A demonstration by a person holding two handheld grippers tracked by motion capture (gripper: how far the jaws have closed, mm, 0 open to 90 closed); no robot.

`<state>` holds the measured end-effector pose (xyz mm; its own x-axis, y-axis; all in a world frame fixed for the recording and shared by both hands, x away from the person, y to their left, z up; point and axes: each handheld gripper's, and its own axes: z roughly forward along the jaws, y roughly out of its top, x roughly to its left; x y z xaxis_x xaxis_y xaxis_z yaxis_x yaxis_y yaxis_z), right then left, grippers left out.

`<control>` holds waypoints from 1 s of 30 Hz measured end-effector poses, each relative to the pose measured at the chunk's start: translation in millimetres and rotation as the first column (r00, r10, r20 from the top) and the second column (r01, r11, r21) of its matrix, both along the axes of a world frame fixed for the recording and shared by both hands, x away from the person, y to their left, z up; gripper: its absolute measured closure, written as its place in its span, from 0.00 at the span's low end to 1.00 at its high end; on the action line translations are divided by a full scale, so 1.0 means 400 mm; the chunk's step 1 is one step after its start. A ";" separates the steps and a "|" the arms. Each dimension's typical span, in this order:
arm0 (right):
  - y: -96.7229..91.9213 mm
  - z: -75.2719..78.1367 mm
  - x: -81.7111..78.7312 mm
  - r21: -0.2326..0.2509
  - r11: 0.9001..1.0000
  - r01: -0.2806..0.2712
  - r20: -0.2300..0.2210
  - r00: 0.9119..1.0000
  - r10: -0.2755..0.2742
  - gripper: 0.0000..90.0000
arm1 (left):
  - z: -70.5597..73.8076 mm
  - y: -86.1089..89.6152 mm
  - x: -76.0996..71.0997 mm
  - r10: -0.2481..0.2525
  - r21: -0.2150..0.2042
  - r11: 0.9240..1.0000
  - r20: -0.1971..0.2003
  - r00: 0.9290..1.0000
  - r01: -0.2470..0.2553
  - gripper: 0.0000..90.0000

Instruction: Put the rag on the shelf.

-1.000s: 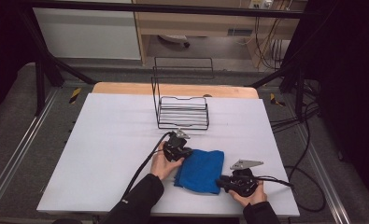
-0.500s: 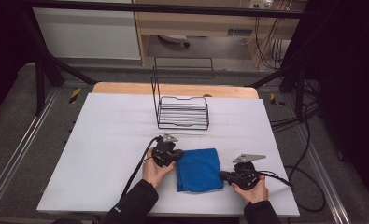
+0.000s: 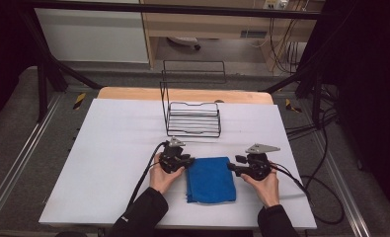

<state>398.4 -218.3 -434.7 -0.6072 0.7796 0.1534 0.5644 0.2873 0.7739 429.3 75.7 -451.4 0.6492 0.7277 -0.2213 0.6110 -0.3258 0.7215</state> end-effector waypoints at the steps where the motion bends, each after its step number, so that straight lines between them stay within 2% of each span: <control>1: 0.004 -0.005 0.014 -0.007 1.000 0.002 -0.008 1.000 -0.002 0.55 | 0.000 0.000 0.000 -0.001 0.004 1.000 0.000 1.000 0.001 0.83; 6: 0.014 -0.032 0.060 -0.043 0.999 0.010 -0.050 0.999 -0.012 0.62 | -0.002 -0.002 -0.003 -0.011 0.023 1.000 0.001 1.000 0.011 0.86; 9: 0.010 -0.039 0.070 -0.025 1.000 0.000 -0.073 0.997 -0.001 0.66 | -0.005 -0.005 -0.002 -0.009 0.017 1.000 -0.008 1.000 0.009 0.87; 15: 0.021 -0.049 0.079 -0.006 1.000 -0.004 -0.092 0.996 0.003 0.69 | -0.004 -0.010 -0.006 -0.004 0.036 0.999 0.000 1.000 0.004 0.87; 20: 0.027 -0.049 0.072 -0.004 1.000 -0.009 -0.110 0.994 0.009 0.83 | -0.004 -0.012 -0.006 -0.005 0.029 1.000 -0.006 1.000 0.005 0.91; 24: 0.028 -0.047 0.072 0.023 1.000 -0.003 -0.153 0.988 0.007 0.94 | -0.003 -0.011 -0.005 -0.003 0.023 1.000 -0.018 1.000 0.004 0.94; 26: 0.025 -0.042 0.073 0.034 0.999 -0.001 -0.176 0.984 0.007 0.96 | -0.003 -0.010 -0.004 -0.004 0.020 1.000 -0.018 1.000 0.005 0.95; 30: 0.024 -0.035 0.070 0.036 0.999 0.008 -0.172 0.985 -0.001 0.97 | -0.001 -0.008 -0.005 -0.007 0.009 1.000 -0.016 1.000 0.008 0.96</control>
